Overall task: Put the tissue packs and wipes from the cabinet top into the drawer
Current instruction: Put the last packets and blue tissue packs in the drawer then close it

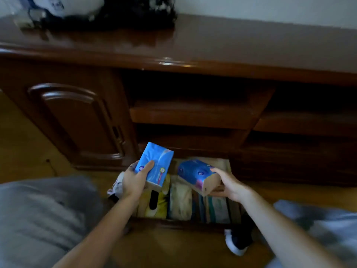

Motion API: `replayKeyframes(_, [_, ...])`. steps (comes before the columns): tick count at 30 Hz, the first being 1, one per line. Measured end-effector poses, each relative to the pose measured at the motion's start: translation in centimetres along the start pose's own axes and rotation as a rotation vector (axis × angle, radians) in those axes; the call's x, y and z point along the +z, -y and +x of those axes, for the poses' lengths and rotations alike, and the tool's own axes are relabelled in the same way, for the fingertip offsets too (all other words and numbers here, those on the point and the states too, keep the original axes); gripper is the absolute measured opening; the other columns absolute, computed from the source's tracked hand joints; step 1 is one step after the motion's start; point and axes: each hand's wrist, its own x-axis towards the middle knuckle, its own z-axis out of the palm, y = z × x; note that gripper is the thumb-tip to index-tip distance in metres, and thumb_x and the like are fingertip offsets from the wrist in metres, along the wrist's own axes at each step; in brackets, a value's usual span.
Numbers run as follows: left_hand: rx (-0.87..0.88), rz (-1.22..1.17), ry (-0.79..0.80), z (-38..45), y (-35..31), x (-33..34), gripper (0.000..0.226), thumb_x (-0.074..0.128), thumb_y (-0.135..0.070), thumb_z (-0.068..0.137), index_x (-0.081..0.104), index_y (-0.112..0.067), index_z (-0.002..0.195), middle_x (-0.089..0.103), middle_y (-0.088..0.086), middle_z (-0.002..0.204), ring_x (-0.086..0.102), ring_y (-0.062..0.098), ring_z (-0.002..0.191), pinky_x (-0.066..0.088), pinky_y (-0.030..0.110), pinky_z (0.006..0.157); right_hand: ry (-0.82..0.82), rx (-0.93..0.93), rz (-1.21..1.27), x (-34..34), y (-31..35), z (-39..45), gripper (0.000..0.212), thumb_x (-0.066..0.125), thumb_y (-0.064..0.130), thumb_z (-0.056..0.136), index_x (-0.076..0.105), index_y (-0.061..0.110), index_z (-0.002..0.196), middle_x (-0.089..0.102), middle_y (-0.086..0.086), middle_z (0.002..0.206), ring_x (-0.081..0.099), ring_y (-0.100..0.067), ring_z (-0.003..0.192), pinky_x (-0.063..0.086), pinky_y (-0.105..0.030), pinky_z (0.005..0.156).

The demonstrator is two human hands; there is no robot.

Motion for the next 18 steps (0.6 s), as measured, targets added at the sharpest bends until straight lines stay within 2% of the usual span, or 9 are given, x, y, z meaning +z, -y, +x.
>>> replayKeyframes(3, [-0.102, -0.038, -0.136, 1.6, 1.9, -1.1, 0.033, 0.085, -0.041, 0.075, 0.063, -0.019, 0.086, 0.074, 0.008, 0.093, 0.073, 0.029, 0.088, 0.06, 0.052, 0.085, 0.057, 0.101, 0.022, 3.4, -1.2, 3.8, 0.049, 0.068, 0.041, 0.092, 0.058, 0.013, 0.13, 0.066, -0.02, 0.125, 0.066, -0.034, 0.113, 0.059, -0.046, 0.088])
replayKeyframes(5, [-0.174, -0.104, -0.181, 2.6, 2.3, -2.2, 0.038, 0.086, -0.038, 0.074, 0.063, -0.016, 0.096, 0.074, 0.009, 0.099, 0.074, 0.026, 0.087, 0.061, 0.05, 0.084, 0.043, 0.114, 0.076, 5.9, -1.2, 6.0, 0.046, 0.069, 0.04, 0.092, 0.058, 0.012, 0.128, 0.064, -0.018, 0.122, 0.065, -0.033, 0.114, 0.059, -0.046, 0.089])
replayKeyframes(7, [-0.213, -0.144, -0.225, 3.5, 2.7, -3.6, 0.054, 0.087, -0.039, 0.072, 0.062, -0.015, 0.113, 0.074, 0.006, 0.1, 0.075, 0.02, 0.08, 0.063, 0.041, 0.073, 0.027, 0.113, 0.132, 8.3, -0.7, 8.2, 0.045, 0.069, 0.04, 0.092, 0.056, 0.012, 0.126, 0.061, -0.018, 0.116, 0.064, -0.035, 0.114, 0.059, -0.047, 0.089])
replayKeyframes(9, [-0.227, -0.177, -0.261, 4.1, 3.2, -4.8, 0.059, 0.088, -0.04, 0.07, 0.062, -0.016, 0.117, 0.075, 0.005, 0.098, 0.076, 0.017, 0.076, 0.063, 0.036, 0.066, 0.025, 0.124, 0.154, 10.6, 0.0, 10.0, 0.049, 0.07, 0.043, 0.091, 0.054, 0.011, 0.125, 0.06, -0.019, 0.116, 0.067, -0.035, 0.107, 0.062, -0.046, 0.079])
replayKeyframes(11, [-0.248, -0.195, -0.277, 4.6, 3.9, -5.6, 0.062, 0.089, -0.041, 0.069, 0.063, -0.015, 0.119, 0.076, 0.006, 0.099, 0.077, 0.019, 0.079, 0.063, 0.039, 0.069, -0.02, 0.124, 0.079, 12.6, 0.3, 11.6, 0.051, 0.069, 0.049, 0.09, 0.055, 0.01, 0.12, 0.061, -0.015, 0.103, 0.068, -0.03, 0.09, 0.06, -0.037, 0.057])
replayKeyframes(12, [-0.259, -0.194, -0.278, 4.7, 4.2, -5.8, 0.063, 0.089, -0.042, 0.068, 0.063, -0.015, 0.12, 0.076, 0.007, 0.1, 0.077, 0.021, 0.08, 0.063, 0.04, 0.071, -0.069, 0.104, 0.02, 13.4, 0.3, 12.5, 0.055, 0.069, 0.051, 0.088, 0.055, 0.01, 0.121, 0.059, -0.01, 0.097, 0.064, -0.028, 0.087, 0.055, -0.033, 0.057])
replayKeyframes(14, [-0.272, -0.196, -0.277, 4.9, 4.4, -6.1, 0.066, 0.089, -0.043, 0.068, 0.063, -0.015, 0.122, 0.077, 0.007, 0.099, 0.077, 0.021, 0.08, 0.063, 0.04, 0.07, -0.154, 0.032, -0.099, 14.6, 0.1, 14.5, 0.07, 0.073, 0.056, 0.083, 0.054, 0.009, 0.131, 0.057, -0.005, 0.097, 0.058, -0.027, 0.098, 0.048, -0.036, 0.076])
replayKeyframes(16, [-0.281, -0.197, -0.28, 5.0, 4.4, -6.2, 0.067, 0.089, -0.043, 0.068, 0.062, -0.016, 0.123, 0.077, 0.005, 0.099, 0.077, 0.02, 0.08, 0.064, 0.039, 0.07, -0.166, -0.003, -0.164, 15.7, -0.2, 16.4, 0.084, 0.073, 0.062, 0.079, 0.049, 0.01, 0.141, 0.06, -0.007, 0.118, 0.055, -0.031, 0.114, 0.043, -0.04, 0.09])
replayKeyframes(18, [-0.295, -0.199, -0.271, 5.1, 4.2, -6.2, 0.068, 0.088, -0.043, 0.068, 0.06, -0.017, 0.124, 0.077, 0.005, 0.101, 0.077, 0.02, 0.082, 0.064, 0.041, 0.072, -0.157, -0.03, -0.253, 16.9, -0.2, 17.6, 0.086, 0.067, 0.069, 0.081, 0.049, 0.01, 0.141, 0.058, -0.012, 0.133, 0.055, -0.034, 0.122, 0.041, -0.043, 0.099])
